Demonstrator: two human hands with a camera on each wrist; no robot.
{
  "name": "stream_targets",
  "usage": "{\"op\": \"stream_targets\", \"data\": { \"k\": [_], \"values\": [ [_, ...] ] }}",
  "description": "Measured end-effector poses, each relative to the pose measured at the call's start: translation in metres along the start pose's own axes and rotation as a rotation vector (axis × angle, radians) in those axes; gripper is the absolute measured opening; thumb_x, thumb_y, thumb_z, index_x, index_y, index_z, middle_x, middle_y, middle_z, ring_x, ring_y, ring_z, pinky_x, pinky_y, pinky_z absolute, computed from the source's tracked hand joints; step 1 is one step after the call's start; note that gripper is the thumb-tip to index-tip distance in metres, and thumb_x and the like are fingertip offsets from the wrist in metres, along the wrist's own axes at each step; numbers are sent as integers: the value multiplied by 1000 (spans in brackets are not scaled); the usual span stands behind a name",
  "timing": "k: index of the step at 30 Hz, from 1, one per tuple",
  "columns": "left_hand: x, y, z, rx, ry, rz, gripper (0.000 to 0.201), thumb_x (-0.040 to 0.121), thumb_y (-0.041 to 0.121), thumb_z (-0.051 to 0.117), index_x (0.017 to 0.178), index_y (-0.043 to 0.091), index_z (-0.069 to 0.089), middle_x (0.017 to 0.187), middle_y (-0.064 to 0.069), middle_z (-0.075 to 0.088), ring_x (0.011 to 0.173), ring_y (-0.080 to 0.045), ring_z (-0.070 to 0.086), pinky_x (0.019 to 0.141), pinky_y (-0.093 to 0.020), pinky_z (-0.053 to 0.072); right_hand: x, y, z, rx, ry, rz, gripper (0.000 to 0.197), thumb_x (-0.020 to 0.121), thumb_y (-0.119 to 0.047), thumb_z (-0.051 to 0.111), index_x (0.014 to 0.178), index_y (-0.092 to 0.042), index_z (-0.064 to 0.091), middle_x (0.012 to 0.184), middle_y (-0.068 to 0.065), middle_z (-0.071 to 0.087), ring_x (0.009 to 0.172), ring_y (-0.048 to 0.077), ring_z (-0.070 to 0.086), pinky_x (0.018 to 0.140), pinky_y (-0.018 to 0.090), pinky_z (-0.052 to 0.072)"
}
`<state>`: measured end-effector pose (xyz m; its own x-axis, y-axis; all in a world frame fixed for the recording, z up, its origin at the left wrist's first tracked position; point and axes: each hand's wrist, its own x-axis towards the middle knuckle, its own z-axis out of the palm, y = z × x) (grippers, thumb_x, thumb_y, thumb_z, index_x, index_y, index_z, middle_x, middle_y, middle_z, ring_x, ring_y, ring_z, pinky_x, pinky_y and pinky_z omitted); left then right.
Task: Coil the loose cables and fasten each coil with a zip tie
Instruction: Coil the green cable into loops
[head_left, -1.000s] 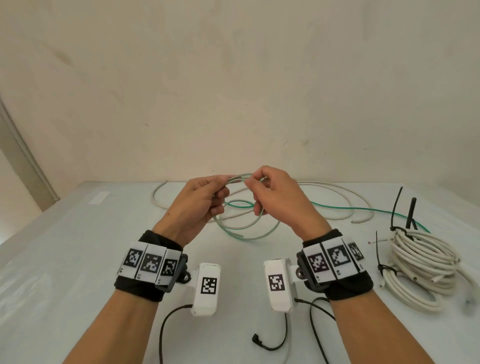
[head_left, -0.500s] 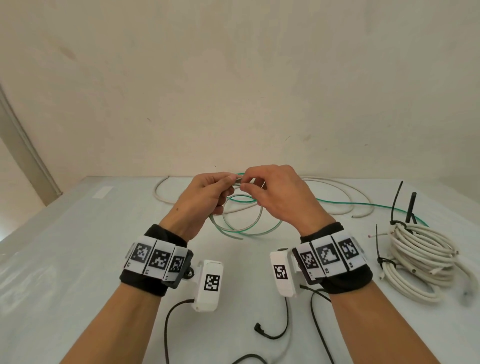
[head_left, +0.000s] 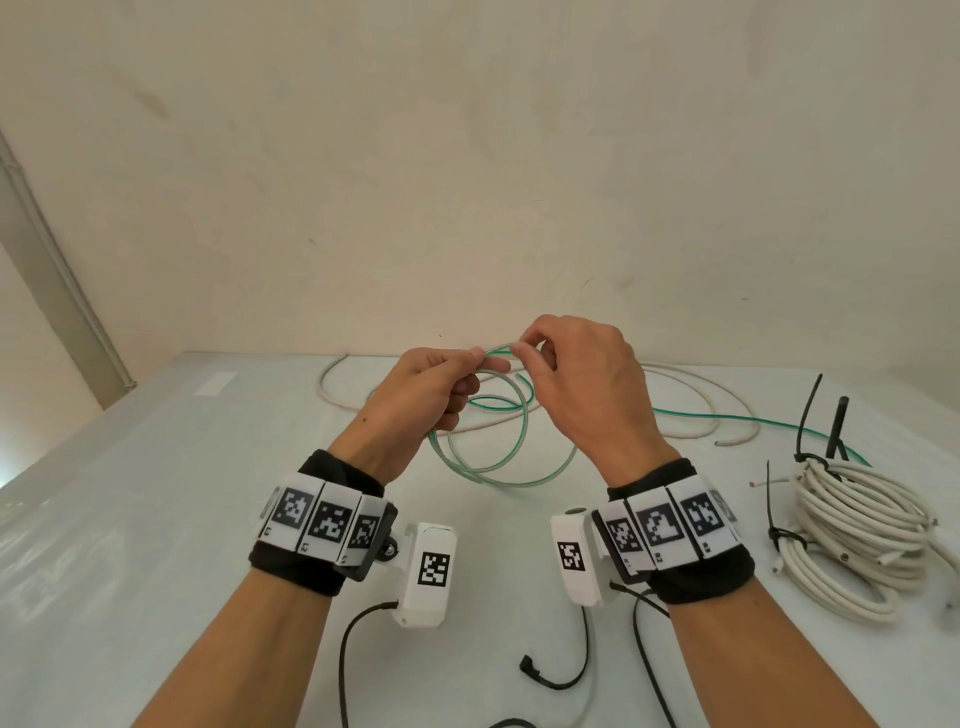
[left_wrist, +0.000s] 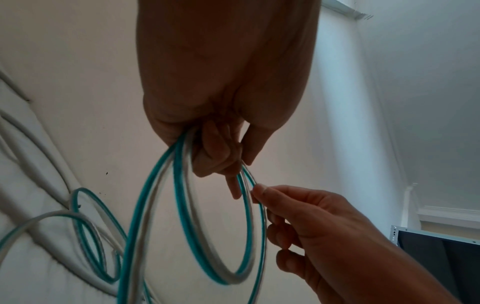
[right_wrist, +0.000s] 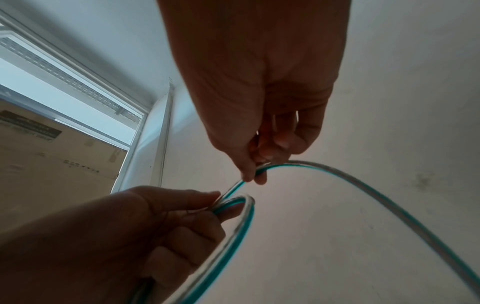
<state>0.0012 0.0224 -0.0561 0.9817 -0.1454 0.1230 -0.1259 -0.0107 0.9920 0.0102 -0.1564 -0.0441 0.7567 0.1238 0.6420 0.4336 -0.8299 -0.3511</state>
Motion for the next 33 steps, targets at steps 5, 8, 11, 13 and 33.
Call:
{"op": "stream_targets", "data": {
  "k": [5,8,11,13,33],
  "values": [
    [-1,2,-5,-38,0,-17,37,110,24,47,112,2,77,66,8,31,57,-9,22,48,-17,23,1,5,2,43,109,114,19,104,-31,57,98,-15,65,82,3,69,79,30,63,71,40,52],
    [0,1,-8,-67,10,-36,37,110,21,46,112,1,77,68,7,32,60,-11,21,51,-20,19,1,10,3,26,78,194,20,105,-30,54,97,-14,62,84,6,69,82,32,63,70,38,48],
    [1,1,-9,-93,26,-51,35,109,15,44,113,-1,76,67,7,35,58,-10,24,50,-19,20,-3,11,3,-114,-95,222,23,105,-34,49,106,-17,65,98,5,68,90,32,63,70,37,45],
    [1,2,-10,-91,40,-52,35,109,12,44,114,-1,75,68,6,37,58,-9,26,49,-18,21,-6,7,4,-141,-218,160,28,105,-39,49,120,-21,65,113,4,62,99,30,61,76,38,47],
    [3,7,-7,-363,7,-55,31,105,12,46,125,-1,66,74,1,43,60,-10,32,51,-22,24,-3,-4,8,637,-192,187,25,102,-34,61,84,-17,62,71,1,69,52,18,54,59,40,50]
  ]
}}
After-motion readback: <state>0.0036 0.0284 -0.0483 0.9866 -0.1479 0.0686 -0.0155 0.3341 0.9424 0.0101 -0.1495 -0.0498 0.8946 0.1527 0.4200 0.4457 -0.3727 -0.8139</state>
